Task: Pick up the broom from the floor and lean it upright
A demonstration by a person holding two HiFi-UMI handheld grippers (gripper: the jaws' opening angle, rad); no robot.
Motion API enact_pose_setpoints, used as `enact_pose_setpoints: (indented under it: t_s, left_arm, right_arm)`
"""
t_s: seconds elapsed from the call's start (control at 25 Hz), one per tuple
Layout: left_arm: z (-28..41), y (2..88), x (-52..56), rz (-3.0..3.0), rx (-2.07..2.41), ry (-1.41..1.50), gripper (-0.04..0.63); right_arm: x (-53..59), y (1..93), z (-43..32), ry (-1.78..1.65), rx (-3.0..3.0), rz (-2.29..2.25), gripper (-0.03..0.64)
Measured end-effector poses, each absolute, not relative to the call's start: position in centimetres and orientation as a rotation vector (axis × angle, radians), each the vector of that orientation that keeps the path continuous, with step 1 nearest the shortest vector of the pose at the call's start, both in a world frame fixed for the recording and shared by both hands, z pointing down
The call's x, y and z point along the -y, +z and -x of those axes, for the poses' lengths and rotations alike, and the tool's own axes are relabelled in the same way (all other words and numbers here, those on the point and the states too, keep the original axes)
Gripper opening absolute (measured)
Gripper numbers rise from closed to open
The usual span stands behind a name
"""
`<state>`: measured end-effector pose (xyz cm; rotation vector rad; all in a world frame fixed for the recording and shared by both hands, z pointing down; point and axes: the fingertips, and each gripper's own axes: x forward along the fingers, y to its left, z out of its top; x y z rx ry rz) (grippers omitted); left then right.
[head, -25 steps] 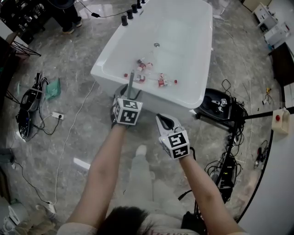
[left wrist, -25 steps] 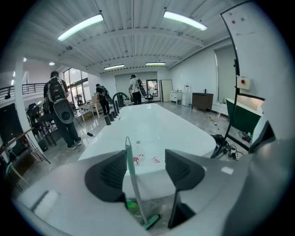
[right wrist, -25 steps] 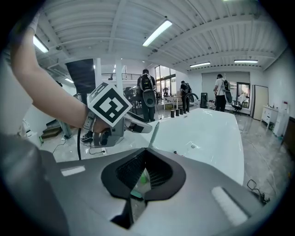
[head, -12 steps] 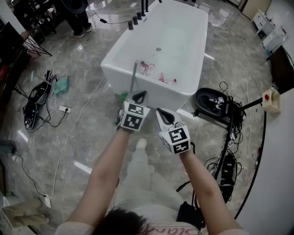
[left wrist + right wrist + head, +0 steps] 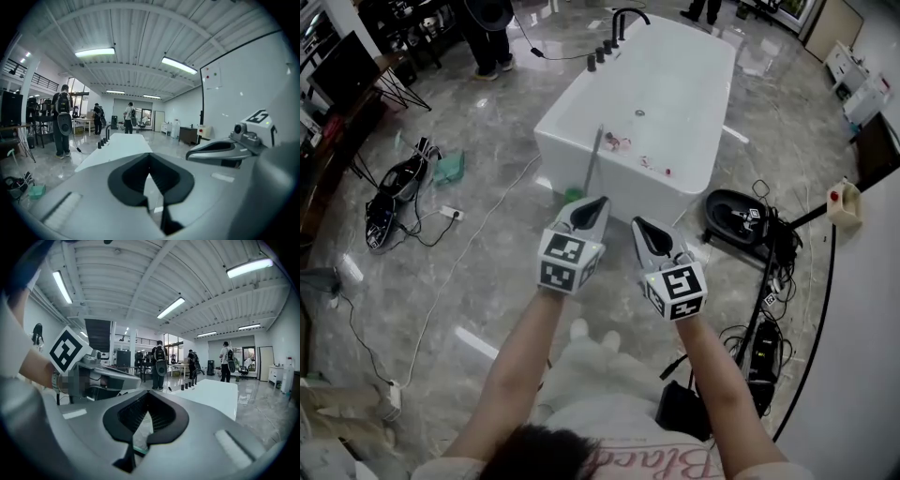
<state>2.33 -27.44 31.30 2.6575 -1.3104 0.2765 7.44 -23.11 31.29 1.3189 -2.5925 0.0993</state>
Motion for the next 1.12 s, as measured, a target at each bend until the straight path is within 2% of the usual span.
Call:
enact_pose_setpoints:
  t_s: [0.6,1.12]
  left_arm:
    - [1.7,22.3,21.2,-2.733,1.346,0.068,0.000]
    - [1.4,20.3,21.6,-2.795,1.259,0.047,0.000]
  right_arm:
    - [19.8,22.9,-2.6,0.007,2.601,-1.230,0.000]
    - [19.8,20.5,-1.3,-0.046,2.640,-1.216,0.000]
